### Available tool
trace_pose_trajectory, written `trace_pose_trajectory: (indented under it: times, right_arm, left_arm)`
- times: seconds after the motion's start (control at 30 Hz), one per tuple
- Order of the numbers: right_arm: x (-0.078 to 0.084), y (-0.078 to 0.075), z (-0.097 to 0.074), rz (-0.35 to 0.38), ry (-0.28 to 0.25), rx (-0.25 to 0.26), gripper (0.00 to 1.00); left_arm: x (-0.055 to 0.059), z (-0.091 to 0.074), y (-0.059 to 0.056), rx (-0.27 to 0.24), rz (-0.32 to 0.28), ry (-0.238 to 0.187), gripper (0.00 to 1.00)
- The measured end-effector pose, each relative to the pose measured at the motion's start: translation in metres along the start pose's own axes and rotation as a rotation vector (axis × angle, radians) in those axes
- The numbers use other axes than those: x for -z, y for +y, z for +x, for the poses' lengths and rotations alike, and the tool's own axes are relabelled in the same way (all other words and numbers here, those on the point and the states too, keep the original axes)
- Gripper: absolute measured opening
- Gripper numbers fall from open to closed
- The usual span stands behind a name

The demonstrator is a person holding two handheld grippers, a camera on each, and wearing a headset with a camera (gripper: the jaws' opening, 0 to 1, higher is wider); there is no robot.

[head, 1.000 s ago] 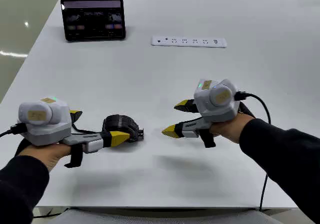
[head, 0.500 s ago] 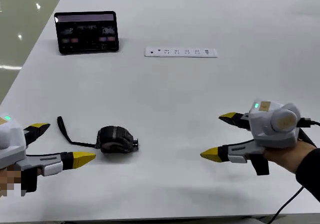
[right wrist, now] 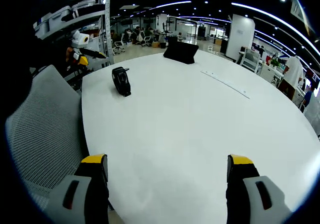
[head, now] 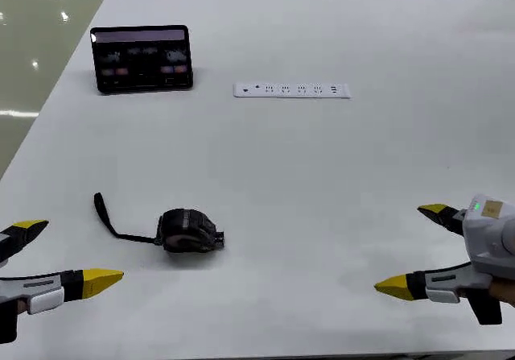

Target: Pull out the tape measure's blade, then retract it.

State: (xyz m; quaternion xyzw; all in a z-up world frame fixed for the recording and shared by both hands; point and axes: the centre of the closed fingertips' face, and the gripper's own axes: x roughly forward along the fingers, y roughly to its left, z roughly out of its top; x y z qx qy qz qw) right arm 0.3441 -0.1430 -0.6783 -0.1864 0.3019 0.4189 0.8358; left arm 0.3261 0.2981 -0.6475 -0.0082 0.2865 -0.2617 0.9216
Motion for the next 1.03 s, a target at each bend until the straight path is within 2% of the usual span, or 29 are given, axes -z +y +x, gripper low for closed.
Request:
trace_pose_trajectory:
  times: [0.07, 0.13, 0.23, 0.3, 0.4, 0.63, 1.03]
  right_arm:
    - [0.006, -0.002, -0.007, -0.015, -0.006, -0.006, 0.95]
    - [0.010, -0.004, -0.013, -0.004, -0.011, -0.005, 1.00]
    - [0.016, -0.008, -0.019, 0.014, -0.007, 0.008, 1.00]
    - [0.017, -0.011, -0.022, 0.043, -0.013, 0.015, 1.00]
    - [0.019, -0.014, -0.022, 0.049, -0.013, 0.029, 1.00]
    - [0.023, -0.013, -0.024, 0.056, -0.007, 0.022, 1.00]
    - [0.022, -0.020, -0.032, 0.057, -0.012, 0.033, 1.00]
  left_arm:
    - [-0.002, -0.002, 0.000, -0.001, 0.012, -0.001, 1.00]
    - [-0.003, -0.003, 0.001, 0.004, 0.010, -0.005, 1.00]
    - [0.001, -0.003, 0.003, -0.008, 0.013, 0.008, 1.00]
    - [0.003, -0.002, 0.000, 0.002, 0.010, 0.011, 1.00]
    - [0.004, -0.001, -0.003, 0.003, 0.025, 0.019, 1.00]
    - [0.002, -0.001, -0.005, 0.003, 0.020, 0.014, 1.00]
    - [0.007, -0.006, -0.009, 0.013, 0.009, 0.025, 1.00]
